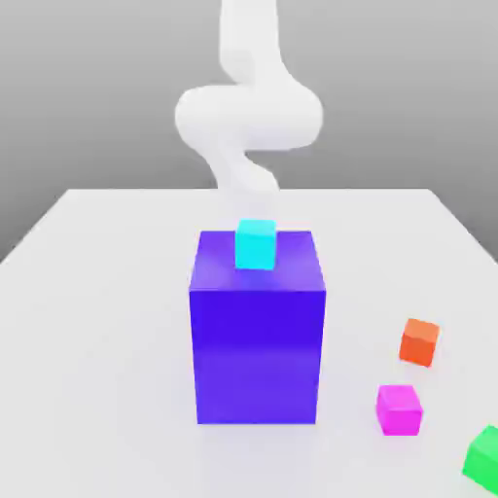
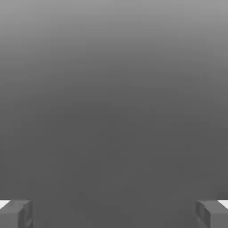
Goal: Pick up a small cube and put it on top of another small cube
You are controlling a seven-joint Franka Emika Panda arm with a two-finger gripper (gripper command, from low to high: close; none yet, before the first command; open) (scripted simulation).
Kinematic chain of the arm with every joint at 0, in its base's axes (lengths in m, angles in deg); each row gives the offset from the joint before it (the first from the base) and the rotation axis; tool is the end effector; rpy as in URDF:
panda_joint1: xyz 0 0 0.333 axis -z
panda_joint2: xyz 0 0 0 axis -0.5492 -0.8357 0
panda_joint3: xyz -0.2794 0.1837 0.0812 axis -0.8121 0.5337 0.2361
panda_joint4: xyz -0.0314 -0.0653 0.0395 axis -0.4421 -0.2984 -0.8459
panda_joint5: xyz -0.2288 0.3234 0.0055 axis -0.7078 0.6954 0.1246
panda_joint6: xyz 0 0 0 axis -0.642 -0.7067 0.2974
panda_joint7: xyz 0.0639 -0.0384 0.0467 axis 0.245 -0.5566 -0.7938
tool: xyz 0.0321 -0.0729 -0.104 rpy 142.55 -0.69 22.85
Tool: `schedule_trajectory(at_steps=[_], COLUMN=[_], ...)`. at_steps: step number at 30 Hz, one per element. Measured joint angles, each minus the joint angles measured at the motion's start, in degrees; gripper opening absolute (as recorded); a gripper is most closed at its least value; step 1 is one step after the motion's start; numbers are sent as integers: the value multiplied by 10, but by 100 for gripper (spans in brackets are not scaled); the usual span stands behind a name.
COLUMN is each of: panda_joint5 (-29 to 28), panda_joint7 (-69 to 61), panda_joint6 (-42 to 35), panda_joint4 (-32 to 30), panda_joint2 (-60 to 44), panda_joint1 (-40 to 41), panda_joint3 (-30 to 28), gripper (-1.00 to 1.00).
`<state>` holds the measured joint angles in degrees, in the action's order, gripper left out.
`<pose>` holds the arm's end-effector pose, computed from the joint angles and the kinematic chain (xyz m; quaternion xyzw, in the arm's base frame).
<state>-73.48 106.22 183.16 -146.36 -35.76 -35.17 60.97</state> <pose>0.3823 0.0179 0.6700 -0.8629 0.3607 -0.3147 0.1617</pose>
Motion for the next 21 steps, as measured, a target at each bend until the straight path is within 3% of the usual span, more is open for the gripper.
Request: schedule_trajectory(at_steps=[12, 17, 21], panda_joint5=[74, 52, -8], panda_joint7=[71, 138, 222], panda_joint6=[126, 181, 226], panda_joint4=[-87, -123, -153], panda_joint2=[-253, -356, -440], panda_joint1=[-72, -95, -131], panda_joint3=[70, 108, 113], gripper=[0, 0, 0])
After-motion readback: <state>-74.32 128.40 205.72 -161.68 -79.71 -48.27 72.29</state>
